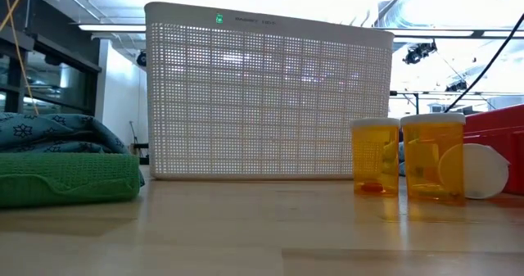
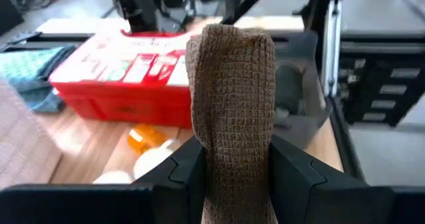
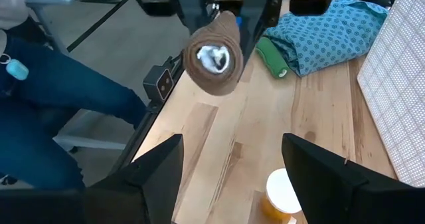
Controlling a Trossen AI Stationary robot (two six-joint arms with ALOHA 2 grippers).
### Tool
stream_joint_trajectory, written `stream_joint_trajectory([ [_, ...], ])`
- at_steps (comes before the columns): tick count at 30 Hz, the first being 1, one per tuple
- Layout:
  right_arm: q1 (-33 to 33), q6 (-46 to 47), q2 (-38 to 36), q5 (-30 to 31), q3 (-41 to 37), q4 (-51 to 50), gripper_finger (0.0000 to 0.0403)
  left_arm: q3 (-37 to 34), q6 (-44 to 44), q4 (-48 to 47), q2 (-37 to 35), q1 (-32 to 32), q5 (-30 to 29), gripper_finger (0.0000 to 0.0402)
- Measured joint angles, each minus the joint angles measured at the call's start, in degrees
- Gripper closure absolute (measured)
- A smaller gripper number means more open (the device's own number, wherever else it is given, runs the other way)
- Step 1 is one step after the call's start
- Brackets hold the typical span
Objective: Pick & place medical supplies in basket/bin
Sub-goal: Put the brown bandage into the black bin
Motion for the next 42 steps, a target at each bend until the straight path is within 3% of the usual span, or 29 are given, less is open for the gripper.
stream_joint_trajectory([
  [42, 0.0, 0.0, 0.0, 0.0, 0.0, 0.5, 0.0160, 0.0, -0.1, 4.2, 0.4, 0.3, -1.2, 0.0283],
])
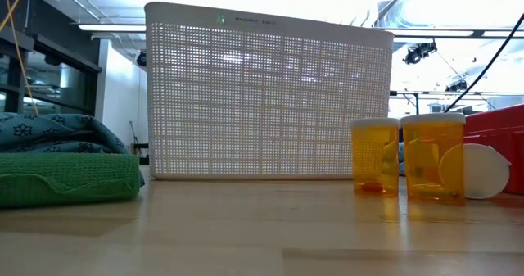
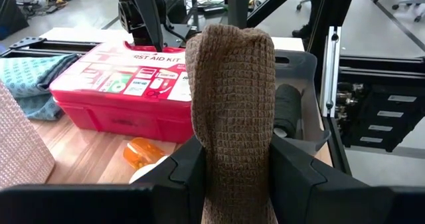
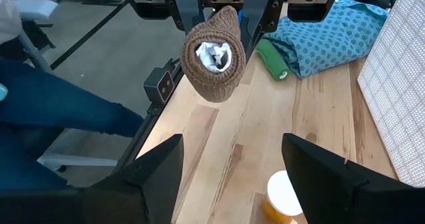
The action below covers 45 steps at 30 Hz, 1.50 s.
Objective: Pick & place medical supplies in basket/bin
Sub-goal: Put the brown bandage into the black bin
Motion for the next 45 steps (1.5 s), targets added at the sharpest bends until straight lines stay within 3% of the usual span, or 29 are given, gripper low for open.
stream_joint_trajectory([
  [15, 0.0, 1.6, 2.0, -0.5, 0.0, 0.5, 0.0160, 0.0, 1.0, 1.3, 0.0, 0.3, 0.0, 0.0283],
  [29, -3.5, -0.1, 5.9, 0.0, 0.0, 10.6, 0.0160, 0.0, 6.6, 6.5, -0.1, 0.7, -0.1, 0.0283],
  [45, -4.1, -5.1, 5.9, -2.7, -0.1, 14.8, 0.0160, 0.0, 7.1, 6.9, -0.2, 0.6, -2.3, 0.0283],
])
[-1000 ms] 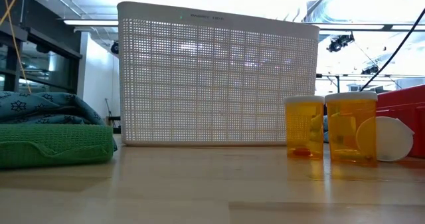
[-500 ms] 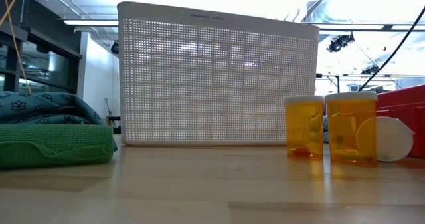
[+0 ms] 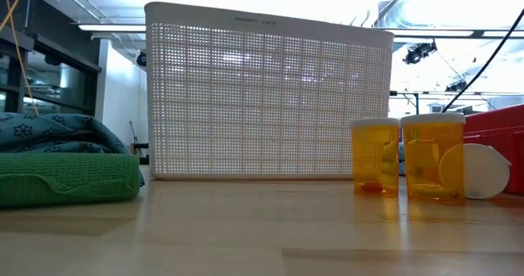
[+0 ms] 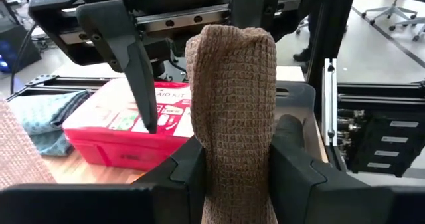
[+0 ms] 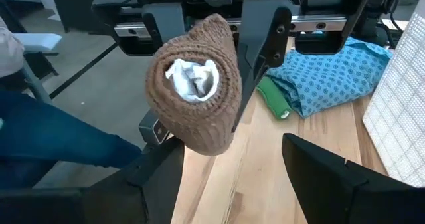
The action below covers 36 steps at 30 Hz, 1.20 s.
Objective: Pick & place medical supplies in basket/bin
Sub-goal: Put the brown bandage into the black bin
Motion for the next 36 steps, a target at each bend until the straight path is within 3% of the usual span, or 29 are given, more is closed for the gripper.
stream_joint_trajectory([
  [22, 0.1, -3.9, -0.1, -0.2, 0.1, 5.7, 0.0160, -0.1, 0.4, -0.2, 0.2, 0.5, -2.2, 0.0283],
  [36, 0.0, -5.4, -0.1, -0.1, 0.1, 7.1, 0.0160, 0.0, 4.9, 4.9, 0.2, 0.7, -2.2, 0.0283],
])
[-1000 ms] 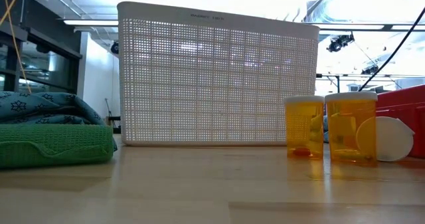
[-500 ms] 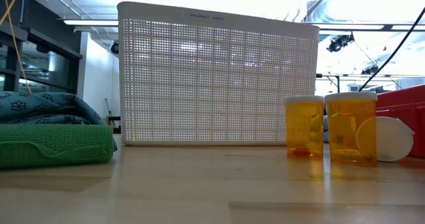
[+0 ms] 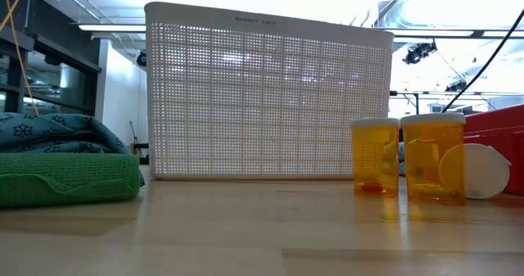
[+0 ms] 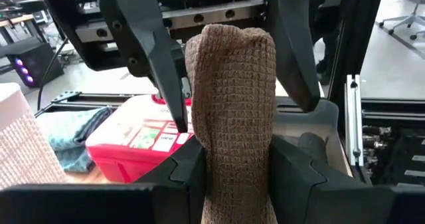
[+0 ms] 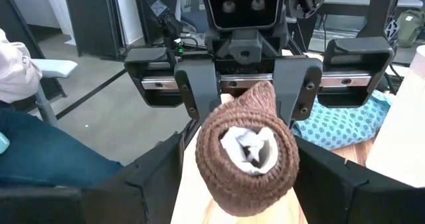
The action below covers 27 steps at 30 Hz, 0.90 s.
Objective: Pick & place medical supplies in basket/bin
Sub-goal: Put the brown bandage into the black bin
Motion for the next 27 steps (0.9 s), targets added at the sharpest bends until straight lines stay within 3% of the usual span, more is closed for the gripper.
stream_joint_trajectory([
  [7, 0.0, 0.0, 0.0, 0.0, 0.0, 0.0, 0.0171, 0.0, 0.0, -0.1, 0.0, 0.0, 0.0, 0.0283],
  [20, 0.0, 0.0, 0.0, 0.0, 0.0, 0.0, 0.0274, 0.0, -0.2, -0.2, 0.0, 0.0, 0.2, 0.0283],
  [27, 0.0, 0.0, 0.0, 0.0, 0.0, 0.0, 0.0288, 0.0, -0.2, -0.2, 0.0, 0.0, 0.1, 0.0283],
])
